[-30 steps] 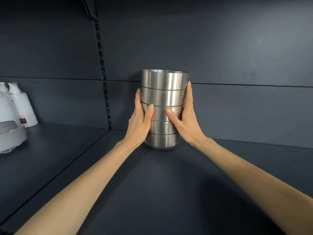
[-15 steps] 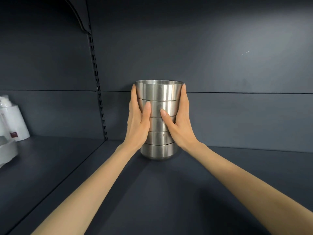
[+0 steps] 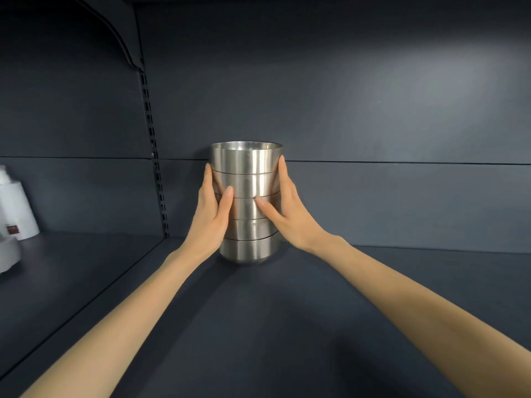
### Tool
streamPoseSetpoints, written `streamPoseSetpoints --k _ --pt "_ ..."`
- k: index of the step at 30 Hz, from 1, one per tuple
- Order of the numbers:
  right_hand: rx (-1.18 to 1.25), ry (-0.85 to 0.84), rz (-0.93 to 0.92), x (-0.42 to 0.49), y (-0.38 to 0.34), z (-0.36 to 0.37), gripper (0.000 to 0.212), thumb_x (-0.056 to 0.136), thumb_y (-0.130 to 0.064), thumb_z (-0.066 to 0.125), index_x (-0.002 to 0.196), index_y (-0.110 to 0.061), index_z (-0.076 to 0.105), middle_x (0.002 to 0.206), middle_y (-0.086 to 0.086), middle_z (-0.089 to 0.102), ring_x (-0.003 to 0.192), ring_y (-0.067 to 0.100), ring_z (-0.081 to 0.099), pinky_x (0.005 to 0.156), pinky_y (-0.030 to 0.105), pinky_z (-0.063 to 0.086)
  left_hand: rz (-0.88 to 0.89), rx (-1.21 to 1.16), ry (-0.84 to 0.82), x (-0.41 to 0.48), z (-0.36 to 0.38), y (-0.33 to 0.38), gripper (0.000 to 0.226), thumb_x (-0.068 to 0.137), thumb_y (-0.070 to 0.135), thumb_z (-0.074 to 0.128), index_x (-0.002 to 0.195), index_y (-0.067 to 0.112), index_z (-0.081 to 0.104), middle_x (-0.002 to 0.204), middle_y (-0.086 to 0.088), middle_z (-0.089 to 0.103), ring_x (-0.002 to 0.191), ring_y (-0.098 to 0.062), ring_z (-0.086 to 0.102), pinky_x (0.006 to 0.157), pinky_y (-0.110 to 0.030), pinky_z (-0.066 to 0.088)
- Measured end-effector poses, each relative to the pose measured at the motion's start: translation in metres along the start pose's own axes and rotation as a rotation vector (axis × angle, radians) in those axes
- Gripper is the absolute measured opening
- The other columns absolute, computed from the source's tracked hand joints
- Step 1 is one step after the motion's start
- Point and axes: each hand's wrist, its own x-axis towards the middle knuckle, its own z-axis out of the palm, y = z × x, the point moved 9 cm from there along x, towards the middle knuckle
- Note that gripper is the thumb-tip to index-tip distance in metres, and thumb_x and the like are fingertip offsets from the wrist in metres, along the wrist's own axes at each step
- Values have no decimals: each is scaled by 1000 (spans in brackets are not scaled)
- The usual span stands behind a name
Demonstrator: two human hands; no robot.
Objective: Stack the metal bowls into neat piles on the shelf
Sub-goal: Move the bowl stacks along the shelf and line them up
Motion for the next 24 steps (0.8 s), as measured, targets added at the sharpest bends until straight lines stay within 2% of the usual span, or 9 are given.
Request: streamPoseSetpoints --k 2,4,6,8,13,17,19,21,24 --pt "-211 -104 86 -14 12 -8 79 95 -60 39 146 -47 -21 161 -13 -13 148 5 -11 121 41 7 -70 164 -75 -9 -1 -3 75 95 56 28 152 28 -13 161 9 -2 143 0 7 112 -24 13" --pt "-425 -193 184 -31 23 -22 76 94 -65 32 147 -47 -19 162 -5 -17 149 17 -16 120 52 2 -124 461 -128 -19 -5 -3 79 93 62 24 153 23 -10 162 3 4 146 -17 14 114 -39 21" --pt "-549 -232 217 -49 26 -39 79 92 -68 30 149 -42 -18 162 -2 -19 148 21 -19 119 54 -2 -120 718 -135 -31 -8 5 81 92 63 20 154 15 -2 162 -3 8 146 -23 16 114 -43 22" --pt "-620 -249 241 -67 27 -59 82 91 -70 30 150 -39 -16 162 -1 -19 148 22 -19 119 55 -3 -105 837 -135 -45 -7 16 84 89 64 15 154 13 2 162 -5 8 147 -24 14 117 -43 18" --pt "-723 -194 294 -115 23 -117 90 86 -74 33 155 -30 -5 163 -2 -12 150 20 -13 119 52 0 -7 998 -147 -81 15 47 98 79 81 2 154 19 2 161 -4 6 147 -26 12 118 -47 14" --pt "-757 -167 337 -160 17 -164 93 84 -77 31 154 -31 -8 163 -3 -13 149 19 -14 119 51 -1 39 1022 -189 -108 47 79 106 68 82 -7 154 24 9 161 2 8 146 -22 14 118 -46 13" --pt "-764 -165 370 -184 16 -188 93 83 -77 30 153 -33 -11 162 -4 -17 149 19 -17 119 51 -4 55 1041 -219 -118 66 93 119 58 88 -21 154 25 13 161 4 9 146 -21 14 118 -44 13" --pt "-777 -149 403 -210 16 -214 92 82 -78 29 153 -34 -11 162 -5 -17 148 19 -18 119 51 -4 47 1052 -257 -127 86 106 127 49 86 -33 154 28 9 161 7 5 147 -21 9 118 -42 12" --pt "-789 -87 448 -250 13 -258 95 76 -80 23 154 -34 -4 163 -6 -10 150 18 -12 120 48 -1 59 1042 -297 -140 117 128 121 51 87 -26 154 30 5 162 8 2 148 -20 8 119 -39 12"
